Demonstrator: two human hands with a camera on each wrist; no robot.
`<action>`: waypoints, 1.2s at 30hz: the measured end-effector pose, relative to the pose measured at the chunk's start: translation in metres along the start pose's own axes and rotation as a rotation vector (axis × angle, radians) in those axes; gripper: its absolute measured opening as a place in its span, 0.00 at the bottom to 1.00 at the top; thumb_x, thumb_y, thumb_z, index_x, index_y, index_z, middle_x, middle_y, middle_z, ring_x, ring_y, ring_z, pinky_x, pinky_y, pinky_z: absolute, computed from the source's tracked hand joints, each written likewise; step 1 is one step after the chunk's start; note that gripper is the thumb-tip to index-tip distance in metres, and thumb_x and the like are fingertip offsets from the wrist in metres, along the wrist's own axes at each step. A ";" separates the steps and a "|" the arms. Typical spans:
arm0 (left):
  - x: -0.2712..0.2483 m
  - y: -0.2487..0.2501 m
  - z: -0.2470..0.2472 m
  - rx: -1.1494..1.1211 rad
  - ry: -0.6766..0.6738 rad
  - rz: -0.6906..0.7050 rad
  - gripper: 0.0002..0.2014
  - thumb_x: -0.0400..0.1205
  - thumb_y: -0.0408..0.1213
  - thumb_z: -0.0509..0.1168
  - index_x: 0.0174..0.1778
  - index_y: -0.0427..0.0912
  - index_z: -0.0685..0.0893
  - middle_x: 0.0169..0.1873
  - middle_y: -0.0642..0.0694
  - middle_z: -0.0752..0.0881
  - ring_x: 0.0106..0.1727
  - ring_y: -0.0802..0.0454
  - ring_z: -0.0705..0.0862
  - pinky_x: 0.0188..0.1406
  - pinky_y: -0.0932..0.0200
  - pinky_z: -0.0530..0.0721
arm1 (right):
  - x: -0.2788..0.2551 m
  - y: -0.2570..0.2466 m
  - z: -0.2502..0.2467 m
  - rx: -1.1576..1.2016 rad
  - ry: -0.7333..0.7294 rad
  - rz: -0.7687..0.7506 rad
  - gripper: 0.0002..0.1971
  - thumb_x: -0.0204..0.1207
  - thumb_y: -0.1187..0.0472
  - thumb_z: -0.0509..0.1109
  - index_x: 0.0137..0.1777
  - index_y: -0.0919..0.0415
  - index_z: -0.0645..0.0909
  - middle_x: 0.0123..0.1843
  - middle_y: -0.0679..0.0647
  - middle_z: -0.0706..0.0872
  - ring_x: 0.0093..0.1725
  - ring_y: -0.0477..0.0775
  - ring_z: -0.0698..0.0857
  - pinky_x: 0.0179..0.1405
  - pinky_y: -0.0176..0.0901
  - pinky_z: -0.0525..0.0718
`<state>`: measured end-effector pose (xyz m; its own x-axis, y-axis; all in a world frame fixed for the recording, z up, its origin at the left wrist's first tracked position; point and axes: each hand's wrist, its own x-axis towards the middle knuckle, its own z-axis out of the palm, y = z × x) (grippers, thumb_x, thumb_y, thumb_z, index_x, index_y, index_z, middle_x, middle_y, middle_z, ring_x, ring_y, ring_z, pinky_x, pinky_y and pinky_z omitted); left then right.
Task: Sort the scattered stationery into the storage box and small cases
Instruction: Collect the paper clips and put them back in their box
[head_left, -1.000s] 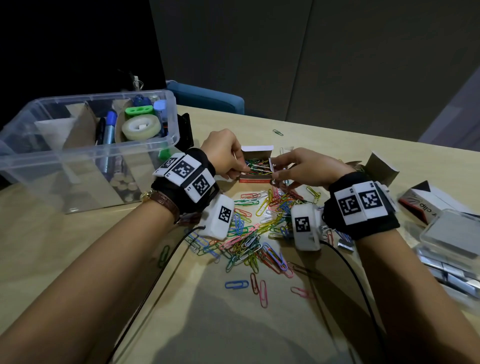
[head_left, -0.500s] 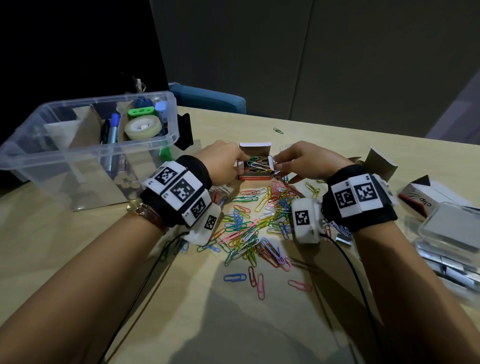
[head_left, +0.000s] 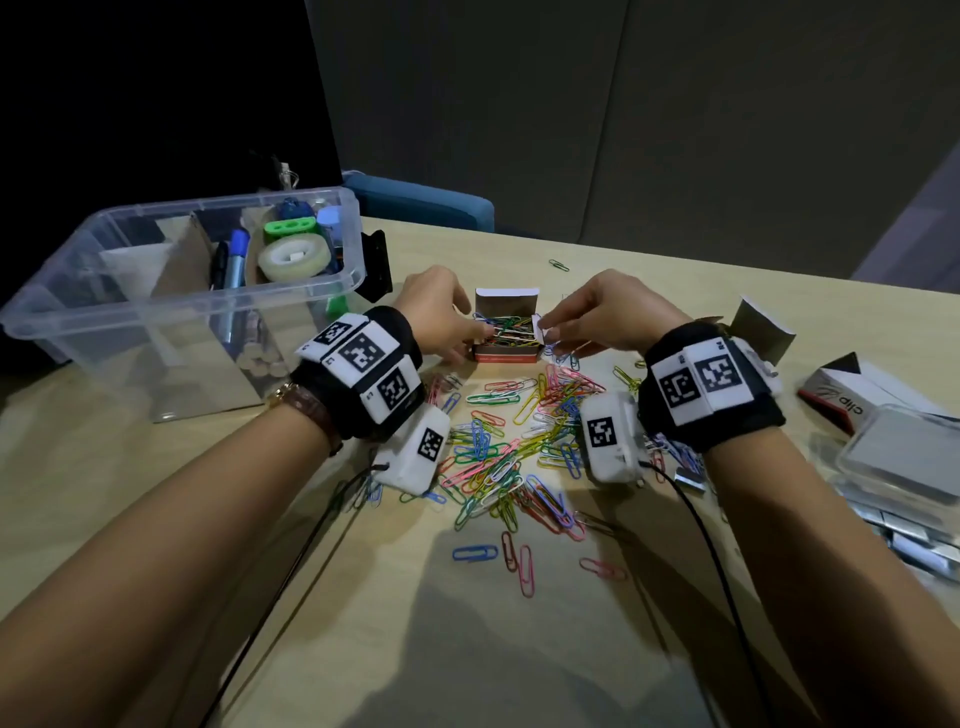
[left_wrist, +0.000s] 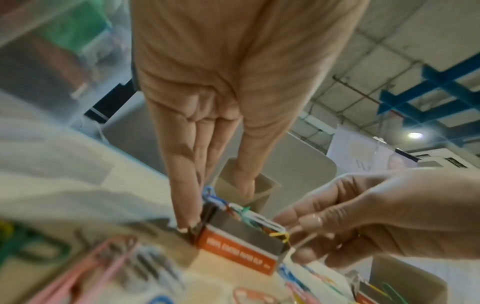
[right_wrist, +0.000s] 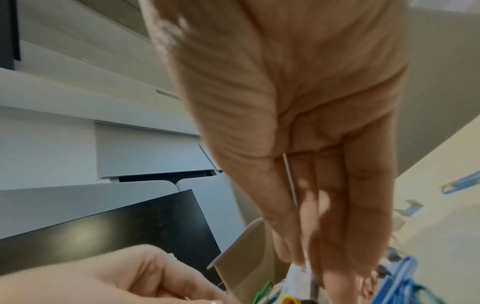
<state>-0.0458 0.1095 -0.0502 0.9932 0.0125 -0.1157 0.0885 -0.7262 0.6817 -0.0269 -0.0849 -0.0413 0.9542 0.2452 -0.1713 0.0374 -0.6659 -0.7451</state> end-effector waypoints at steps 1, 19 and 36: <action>0.001 0.001 0.001 -0.035 -0.008 -0.027 0.25 0.75 0.42 0.76 0.60 0.30 0.80 0.44 0.31 0.88 0.38 0.41 0.91 0.44 0.41 0.90 | 0.002 -0.002 -0.003 0.030 0.001 0.029 0.07 0.77 0.68 0.74 0.52 0.67 0.89 0.47 0.63 0.92 0.42 0.52 0.90 0.42 0.37 0.90; 0.016 0.007 0.009 0.015 -0.087 -0.123 0.20 0.79 0.54 0.71 0.41 0.36 0.83 0.29 0.40 0.87 0.41 0.40 0.91 0.46 0.48 0.90 | 0.024 -0.007 -0.004 0.173 -0.166 0.216 0.10 0.83 0.63 0.68 0.60 0.66 0.81 0.36 0.58 0.91 0.31 0.47 0.90 0.40 0.40 0.89; 0.006 -0.002 -0.003 -0.050 -0.206 -0.064 0.20 0.67 0.28 0.81 0.50 0.41 0.80 0.42 0.41 0.85 0.33 0.43 0.88 0.37 0.48 0.91 | 0.018 -0.012 -0.010 -0.277 -0.399 -0.084 0.12 0.69 0.73 0.79 0.44 0.57 0.83 0.38 0.51 0.90 0.35 0.43 0.89 0.43 0.37 0.86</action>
<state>-0.0397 0.1131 -0.0500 0.9494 -0.0870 -0.3018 0.1597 -0.6937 0.7023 -0.0074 -0.0798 -0.0291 0.7586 0.5205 -0.3919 0.2382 -0.7814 -0.5768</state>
